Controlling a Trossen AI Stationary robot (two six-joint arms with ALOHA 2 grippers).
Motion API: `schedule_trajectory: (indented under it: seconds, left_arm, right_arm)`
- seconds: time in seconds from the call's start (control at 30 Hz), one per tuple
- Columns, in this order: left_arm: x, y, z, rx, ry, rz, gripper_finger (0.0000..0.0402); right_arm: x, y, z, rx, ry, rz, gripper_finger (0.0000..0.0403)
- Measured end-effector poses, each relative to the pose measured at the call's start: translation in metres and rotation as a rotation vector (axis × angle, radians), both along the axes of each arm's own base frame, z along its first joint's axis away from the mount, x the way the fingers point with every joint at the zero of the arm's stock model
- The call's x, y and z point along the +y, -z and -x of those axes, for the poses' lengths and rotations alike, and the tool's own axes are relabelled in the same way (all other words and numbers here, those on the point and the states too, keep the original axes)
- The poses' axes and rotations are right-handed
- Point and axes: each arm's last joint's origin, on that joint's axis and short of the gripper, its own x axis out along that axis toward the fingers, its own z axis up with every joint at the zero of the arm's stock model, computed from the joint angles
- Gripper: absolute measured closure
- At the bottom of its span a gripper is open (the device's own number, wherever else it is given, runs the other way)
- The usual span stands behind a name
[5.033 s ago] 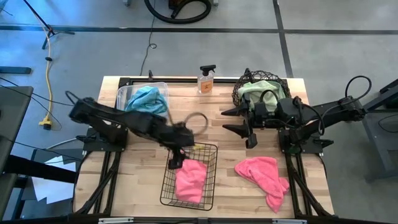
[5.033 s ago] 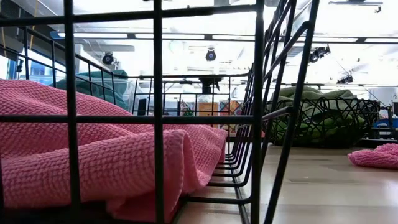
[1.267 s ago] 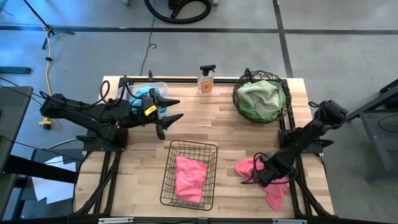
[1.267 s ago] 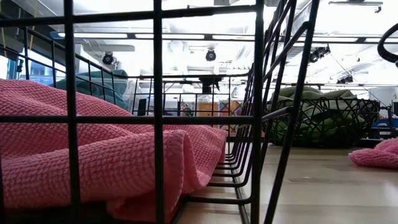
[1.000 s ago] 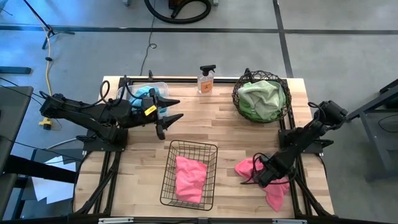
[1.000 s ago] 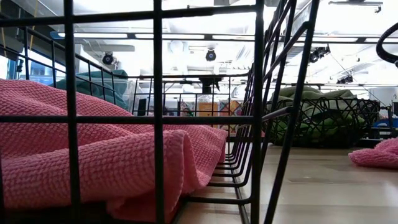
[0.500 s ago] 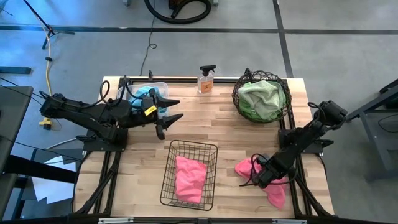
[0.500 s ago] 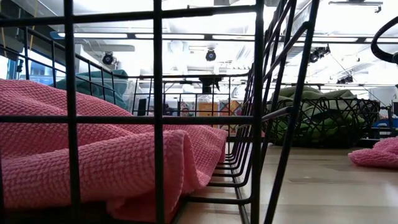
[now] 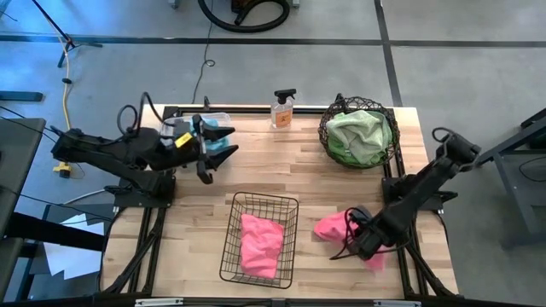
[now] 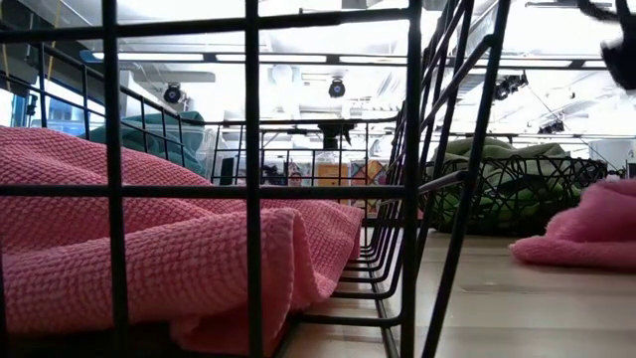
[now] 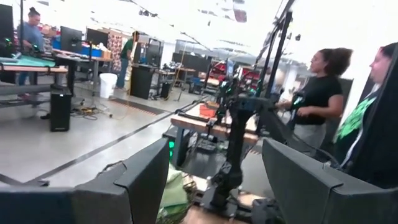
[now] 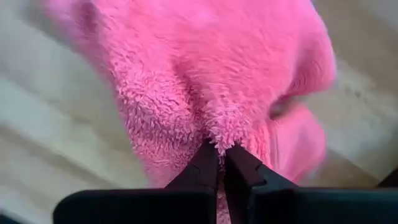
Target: Sort microfiber towel by color & place in baskets
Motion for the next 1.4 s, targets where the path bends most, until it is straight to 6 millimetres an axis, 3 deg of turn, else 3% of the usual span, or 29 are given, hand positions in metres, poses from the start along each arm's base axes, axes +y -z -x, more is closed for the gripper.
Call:
schedule_trajectory:
  seconds: [0.43,0.63,0.77,1.07,1.23,1.4]
  left_arm:
    - [0.002,-0.007,0.011,-0.064,0.046,0.073,0.0156]
    - [0.0,-0.007,0.011,-0.065,0.117,0.06,0.0156]
    - [-0.003,-0.008,0.01,-0.076,0.2,0.045,0.0156]
    - [-0.003,-0.008,0.01,-0.055,0.18,-0.058,0.0156]
    - [-0.003,-0.008,0.01,-0.053,0.178,-0.07,0.0156]
    - [-0.004,-0.008,0.009,-0.042,0.202,-0.136,0.0156]
  right_arm:
    - [-0.012,-0.119,-0.006,-0.344,-0.177,0.175,0.0403]
    - [-0.018,-0.161,-0.016,-0.524,-0.256,0.293,0.0403]
    - [-0.022,-0.178,-0.026,-0.638,-0.317,0.385,0.0403]
    - [-0.029,-0.212,-0.067,-0.977,-0.518,0.527,0.0403]
    - [-0.04,-0.235,-0.076,-1.15,-0.602,0.634,0.0403]
    - [-0.052,-0.247,-0.082,-1.208,-0.637,0.768,0.0403]
